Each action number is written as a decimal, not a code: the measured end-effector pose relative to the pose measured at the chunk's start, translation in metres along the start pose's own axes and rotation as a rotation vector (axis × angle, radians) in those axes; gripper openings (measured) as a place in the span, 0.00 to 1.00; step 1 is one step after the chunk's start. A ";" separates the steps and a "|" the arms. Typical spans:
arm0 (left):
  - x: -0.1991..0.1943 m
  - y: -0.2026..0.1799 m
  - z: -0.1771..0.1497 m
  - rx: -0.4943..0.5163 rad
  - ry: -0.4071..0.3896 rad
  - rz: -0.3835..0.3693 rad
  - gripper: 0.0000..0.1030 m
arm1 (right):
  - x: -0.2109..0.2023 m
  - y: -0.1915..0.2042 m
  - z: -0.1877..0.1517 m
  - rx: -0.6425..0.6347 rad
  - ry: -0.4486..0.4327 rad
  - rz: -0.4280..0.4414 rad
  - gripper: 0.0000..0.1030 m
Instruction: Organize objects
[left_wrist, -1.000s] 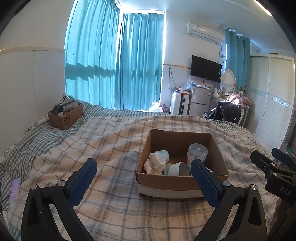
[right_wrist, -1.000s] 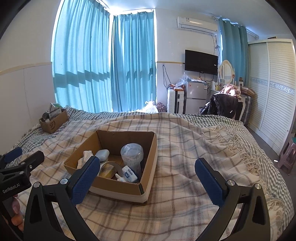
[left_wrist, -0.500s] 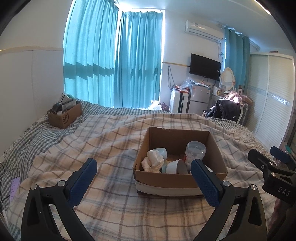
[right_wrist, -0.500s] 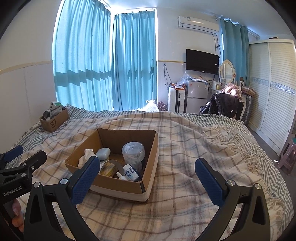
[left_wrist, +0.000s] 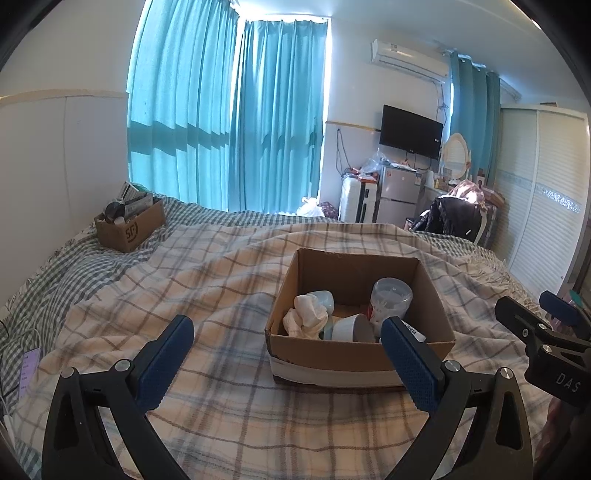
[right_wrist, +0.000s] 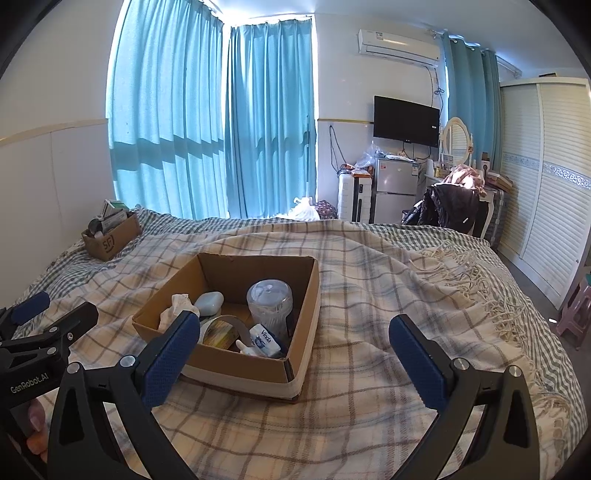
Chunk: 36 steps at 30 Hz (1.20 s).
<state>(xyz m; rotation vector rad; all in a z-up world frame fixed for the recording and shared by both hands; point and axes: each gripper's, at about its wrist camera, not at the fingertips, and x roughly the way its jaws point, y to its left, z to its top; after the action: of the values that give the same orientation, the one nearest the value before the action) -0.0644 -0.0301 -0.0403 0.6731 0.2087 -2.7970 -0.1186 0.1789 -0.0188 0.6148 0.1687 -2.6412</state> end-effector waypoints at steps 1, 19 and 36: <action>0.000 0.000 0.000 0.001 0.001 0.002 1.00 | 0.000 0.000 0.000 0.000 0.002 -0.001 1.00; 0.000 -0.003 -0.002 0.010 0.004 0.013 1.00 | 0.001 0.002 -0.002 0.002 0.011 0.001 1.00; 0.000 -0.003 -0.002 0.010 0.004 0.026 1.00 | 0.002 0.002 -0.004 0.002 0.016 -0.002 1.00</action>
<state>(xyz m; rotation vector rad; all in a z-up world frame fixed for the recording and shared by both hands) -0.0640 -0.0270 -0.0422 0.6786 0.1849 -2.7739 -0.1178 0.1771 -0.0231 0.6375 0.1708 -2.6388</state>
